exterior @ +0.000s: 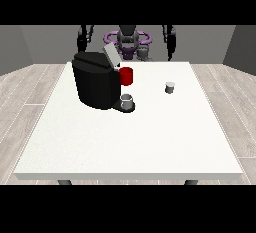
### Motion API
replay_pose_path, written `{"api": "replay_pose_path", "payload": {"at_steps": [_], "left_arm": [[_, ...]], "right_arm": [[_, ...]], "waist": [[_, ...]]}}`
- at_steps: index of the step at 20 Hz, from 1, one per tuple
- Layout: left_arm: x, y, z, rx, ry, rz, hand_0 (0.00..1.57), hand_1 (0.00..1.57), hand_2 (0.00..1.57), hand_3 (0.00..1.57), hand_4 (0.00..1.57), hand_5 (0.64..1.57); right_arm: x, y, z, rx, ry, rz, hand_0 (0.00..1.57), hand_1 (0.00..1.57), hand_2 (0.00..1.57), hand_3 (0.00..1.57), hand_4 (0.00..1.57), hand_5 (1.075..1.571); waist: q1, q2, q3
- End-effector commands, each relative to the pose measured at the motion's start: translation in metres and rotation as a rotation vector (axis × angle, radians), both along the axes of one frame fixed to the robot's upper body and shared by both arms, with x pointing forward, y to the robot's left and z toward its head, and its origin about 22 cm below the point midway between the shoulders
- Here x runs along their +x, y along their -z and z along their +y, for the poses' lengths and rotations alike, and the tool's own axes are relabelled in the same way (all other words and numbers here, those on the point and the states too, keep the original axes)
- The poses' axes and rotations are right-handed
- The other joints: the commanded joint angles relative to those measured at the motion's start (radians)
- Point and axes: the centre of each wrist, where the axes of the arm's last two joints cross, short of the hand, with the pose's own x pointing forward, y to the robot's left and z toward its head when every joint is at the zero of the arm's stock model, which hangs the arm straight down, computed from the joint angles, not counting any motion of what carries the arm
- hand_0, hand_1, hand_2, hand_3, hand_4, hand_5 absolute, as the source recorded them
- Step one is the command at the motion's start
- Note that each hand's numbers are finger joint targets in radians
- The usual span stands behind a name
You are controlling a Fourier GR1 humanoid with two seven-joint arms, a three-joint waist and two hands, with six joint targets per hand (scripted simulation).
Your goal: Insert the coffee pod into the coffee machine and close the lid
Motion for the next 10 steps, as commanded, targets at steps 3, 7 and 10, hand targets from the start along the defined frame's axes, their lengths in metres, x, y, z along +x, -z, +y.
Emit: {"api": "replay_pose_path", "payload": {"at_steps": [3, 7, 10], "left_arm": [[0.004, -0.001, 0.02, -0.004, 0.108, -0.043, 0.0, 0.0, 0.0, 0.0, 0.66, 1.571], [0.026, -0.027, 0.027, 0.047, 0.127, -0.091, 0.0, 0.0, 0.0, 0.0, 0.66, 1.571], [0.03, -0.016, 0.057, 0.126, 0.14, -0.086, 0.0, 0.0, 0.0, 0.0, 0.55, 1.571]], "right_arm": [[0.002, 0.011, -0.008, 0.035, 0.027, -0.008, 0.0, 0.0, 0.0, 0.0, 0.33, 1.571], [0.006, 0.0, 0.002, 0.144, 0.074, -0.126, 0.0, 0.0, 0.0, 0.0, 0.33, 1.571], [0.005, 0.001, -0.004, 0.162, 0.026, -0.154, 0.0, 0.0, 0.0, 0.0, 0.32, 1.571]], "waist": [[0.031, -0.028, -0.0146], [-0.026, -0.038, -0.014], [-0.039, 0.01, -0.0146]]}}
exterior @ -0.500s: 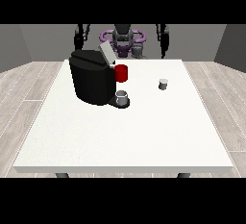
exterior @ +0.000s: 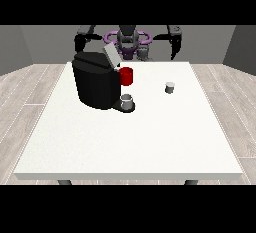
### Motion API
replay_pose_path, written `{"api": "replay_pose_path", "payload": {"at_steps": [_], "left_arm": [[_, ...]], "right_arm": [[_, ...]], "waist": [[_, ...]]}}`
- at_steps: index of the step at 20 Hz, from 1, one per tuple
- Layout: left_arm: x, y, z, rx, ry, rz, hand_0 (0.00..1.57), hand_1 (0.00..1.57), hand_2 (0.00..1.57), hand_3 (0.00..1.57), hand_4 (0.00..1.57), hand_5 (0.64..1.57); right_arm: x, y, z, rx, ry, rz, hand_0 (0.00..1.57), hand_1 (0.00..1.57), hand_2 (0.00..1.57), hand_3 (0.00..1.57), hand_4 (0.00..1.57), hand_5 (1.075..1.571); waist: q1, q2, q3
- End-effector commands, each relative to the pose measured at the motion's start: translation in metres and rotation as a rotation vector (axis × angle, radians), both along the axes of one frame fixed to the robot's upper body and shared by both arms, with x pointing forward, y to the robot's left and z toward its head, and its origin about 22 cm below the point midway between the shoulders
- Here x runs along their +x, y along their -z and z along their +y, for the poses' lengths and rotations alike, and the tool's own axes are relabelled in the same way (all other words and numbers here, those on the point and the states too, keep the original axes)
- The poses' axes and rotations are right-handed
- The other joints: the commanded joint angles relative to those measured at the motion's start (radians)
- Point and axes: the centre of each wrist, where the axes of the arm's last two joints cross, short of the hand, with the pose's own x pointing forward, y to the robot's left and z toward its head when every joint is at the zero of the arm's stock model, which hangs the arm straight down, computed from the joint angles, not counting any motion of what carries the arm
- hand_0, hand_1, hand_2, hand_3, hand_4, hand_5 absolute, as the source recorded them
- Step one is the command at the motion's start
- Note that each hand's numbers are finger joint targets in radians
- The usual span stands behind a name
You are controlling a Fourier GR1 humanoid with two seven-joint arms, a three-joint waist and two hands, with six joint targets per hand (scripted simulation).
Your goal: Insert the coffee pod into the coffee machine and close the lid
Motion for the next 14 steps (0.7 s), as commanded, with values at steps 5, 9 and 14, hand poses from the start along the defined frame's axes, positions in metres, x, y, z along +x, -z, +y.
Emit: {"api": "replay_pose_path", "payload": {"at_steps": [5, 9, 14], "left_arm": [[0.025, -0.018, 0.047, 0.295, -0.048, 0.039, 0.0, 0.0, 0.0, 0.0, 0.0, 1.571], [0.036, -0.019, 0.084, 0.399, -0.079, -0.011, 0.0, 0.0, 0.0, 0.0, 0.0, 1.571], [0.052, -0.024, 0.103, 0.536, -0.169, 0.032, 0.0, 0.0, 0.0, 0.0, 0.0, 1.571]], "right_arm": [[0.015, -0.016, 0.012, -0.004, -0.015, -0.102, 0.0, 0.0, 0.0, 0.0, 0.36, 1.571], [0.021, -0.034, 0.024, 0.006, -0.069, -0.204, 0.0, 0.0, 0.0, 0.0, 0.3, 1.571], [0.016, -0.037, 0.043, -0.019, -0.146, -0.258, 0.0, 0.0, 0.0, 0.0, 0.4, 1.571]], "waist": [[-0.033, 0.061, -0.0015], [-0.105, 0.174, -0.0022], [-0.161, 0.235, -0.0022]]}}
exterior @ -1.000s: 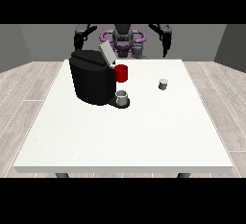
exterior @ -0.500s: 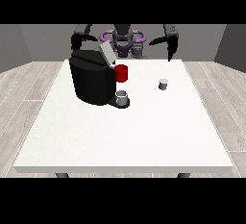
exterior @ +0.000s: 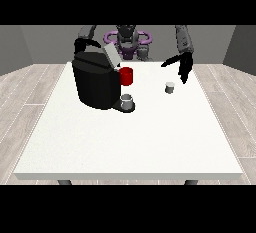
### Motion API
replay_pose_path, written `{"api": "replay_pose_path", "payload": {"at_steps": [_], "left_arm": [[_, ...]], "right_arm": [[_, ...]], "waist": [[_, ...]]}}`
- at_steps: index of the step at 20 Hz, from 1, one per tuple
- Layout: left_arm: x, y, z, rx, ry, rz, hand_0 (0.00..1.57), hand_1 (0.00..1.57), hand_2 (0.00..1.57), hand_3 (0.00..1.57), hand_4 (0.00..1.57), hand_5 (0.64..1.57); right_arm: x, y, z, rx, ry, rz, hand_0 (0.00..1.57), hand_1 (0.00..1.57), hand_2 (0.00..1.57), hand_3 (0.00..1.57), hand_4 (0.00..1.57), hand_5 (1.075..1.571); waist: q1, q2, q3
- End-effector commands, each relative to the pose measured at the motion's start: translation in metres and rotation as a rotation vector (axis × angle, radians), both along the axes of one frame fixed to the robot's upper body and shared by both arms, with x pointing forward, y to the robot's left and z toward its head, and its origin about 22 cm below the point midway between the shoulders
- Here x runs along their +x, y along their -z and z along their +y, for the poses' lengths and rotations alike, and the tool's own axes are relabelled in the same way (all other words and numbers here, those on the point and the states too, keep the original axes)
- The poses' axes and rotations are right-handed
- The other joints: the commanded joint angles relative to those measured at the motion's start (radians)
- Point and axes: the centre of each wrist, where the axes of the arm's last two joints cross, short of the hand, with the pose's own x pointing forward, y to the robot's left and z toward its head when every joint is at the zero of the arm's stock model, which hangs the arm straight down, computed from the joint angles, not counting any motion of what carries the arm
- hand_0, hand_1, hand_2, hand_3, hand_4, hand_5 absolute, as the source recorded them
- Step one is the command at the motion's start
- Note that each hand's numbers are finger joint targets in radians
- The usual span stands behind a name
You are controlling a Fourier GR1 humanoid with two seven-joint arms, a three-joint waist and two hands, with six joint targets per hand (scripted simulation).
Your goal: Insert the coffee pod into the coffee machine and close the lid
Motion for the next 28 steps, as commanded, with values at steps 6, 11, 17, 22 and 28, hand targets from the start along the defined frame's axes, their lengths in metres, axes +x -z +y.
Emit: {"api": "replay_pose_path", "payload": {"at_steps": [6, 11, 17, 22, 28], "left_arm": [[0.024, -0.001, 0.021, 0.206, -0.041, 0.019, 0.0, 0.0, 0.0, 0.0, 0.0, 1.571], [0.037, -0.014, 0.043, 0.228, -0.064, 0.081, 0.0, 0.0, 0.0, 0.0, 0.0, 1.571], [0.048, -0.022, 0.044, 0.313, -0.002, 0.145, 0.0, 0.0, 0.0, 0.0, 0.0, 1.571], [0.066, -0.023, 0.023, 0.359, -0.019, 0.158, 0.0, 0.0, 0.0, 0.0, 0.0, 1.571], [0.057, -0.004, 0.028, 0.309, 0.048, 0.181, 0.0, 0.0, 0.19, 0.0, 0.0, 1.571]], "right_arm": [[0.01, -0.013, -0.002, -0.026, -0.006, -0.032, 0.0, 0.0, 0.0, 0.0, 0.49, 1.571], [0.018, -0.029, 0.003, -0.053, 0.003, -0.053, 0.0, 0.0, 0.0, 0.0, 0.47, 1.571], [0.023, -0.013, -0.013, -0.051, 0.071, -0.03, 0.0, 0.0, 0.0, 0.0, 0.42, 1.571], [0.03, -0.013, 0.007, -0.075, 0.03, -0.058, 0.0, 0.0, 0.0, 0.0, 0.26, 1.571], [0.022, 0.003, -0.002, -0.042, 0.101, -0.007, 0.0, 0.0, 0.0, 0.0, 0.38, 1.571]], "waist": [[-0.048, 0.117, -0.0001], [-0.06, 0.188, -0.0004], [-0.036, 0.163, 0.0003], [-0.038, 0.185, 0.0001], [-0.021, 0.172, 0.0001]]}}
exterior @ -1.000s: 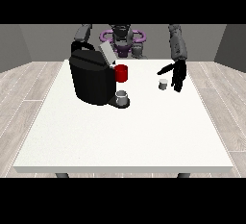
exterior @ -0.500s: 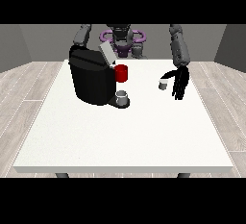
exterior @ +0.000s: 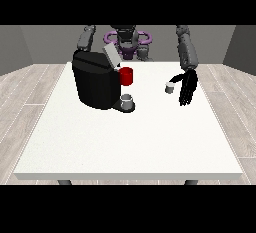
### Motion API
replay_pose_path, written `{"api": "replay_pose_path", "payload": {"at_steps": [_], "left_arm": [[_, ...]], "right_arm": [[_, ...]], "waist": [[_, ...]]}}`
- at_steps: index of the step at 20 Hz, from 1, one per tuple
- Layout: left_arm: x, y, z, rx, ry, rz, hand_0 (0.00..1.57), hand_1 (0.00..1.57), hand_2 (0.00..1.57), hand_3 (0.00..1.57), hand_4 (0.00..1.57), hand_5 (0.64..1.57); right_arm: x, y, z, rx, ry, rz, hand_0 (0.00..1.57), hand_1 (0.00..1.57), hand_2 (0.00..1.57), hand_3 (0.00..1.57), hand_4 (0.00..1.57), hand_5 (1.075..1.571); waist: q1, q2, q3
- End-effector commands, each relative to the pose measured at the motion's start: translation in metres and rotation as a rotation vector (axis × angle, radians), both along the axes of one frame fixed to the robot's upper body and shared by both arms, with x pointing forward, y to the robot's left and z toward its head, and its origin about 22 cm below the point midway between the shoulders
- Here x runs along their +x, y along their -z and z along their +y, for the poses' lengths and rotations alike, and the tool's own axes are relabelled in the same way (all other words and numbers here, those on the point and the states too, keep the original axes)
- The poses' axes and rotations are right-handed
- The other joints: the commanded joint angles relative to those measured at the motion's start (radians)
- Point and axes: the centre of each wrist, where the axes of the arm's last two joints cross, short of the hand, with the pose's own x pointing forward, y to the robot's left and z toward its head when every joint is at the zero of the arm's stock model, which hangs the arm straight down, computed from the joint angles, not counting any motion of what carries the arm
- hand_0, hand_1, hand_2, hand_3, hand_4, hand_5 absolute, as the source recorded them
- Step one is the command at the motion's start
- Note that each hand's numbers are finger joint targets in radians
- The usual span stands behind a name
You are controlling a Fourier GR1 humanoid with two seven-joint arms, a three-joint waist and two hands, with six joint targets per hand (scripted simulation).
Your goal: Insert the coffee pod into the coffee machine and close the lid
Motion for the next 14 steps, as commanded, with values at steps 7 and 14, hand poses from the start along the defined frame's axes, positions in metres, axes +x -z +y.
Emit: {"api": "replay_pose_path", "payload": {"at_steps": [7, 14], "left_arm": [[0.008, 0.022, -0.029, 0.071, 0.061, -0.002, 1.07, 1.07, 1.15, 1.08, 0.0, 1.571], [0.013, 0.034, -0.055, 0.107, 0.097, -0.018, 1.22, 1.22, 1.23, 1.11, 0.0, 1.571]], "right_arm": [[0.006, 0.014, -0.005, 0.03, 0.031, 0.031, 0.0, 0.0, 0.0, 0.0, 0.38, 1.571], [0.009, 0.013, 0.001, 0.02, 0.02, 0.06, 0.0, 0.0, 0.0, 0.0, 0.33, 1.571]], "waist": [[0.01, -0.01, -0.0121], [-0.012, -0.033, -0.012]]}}
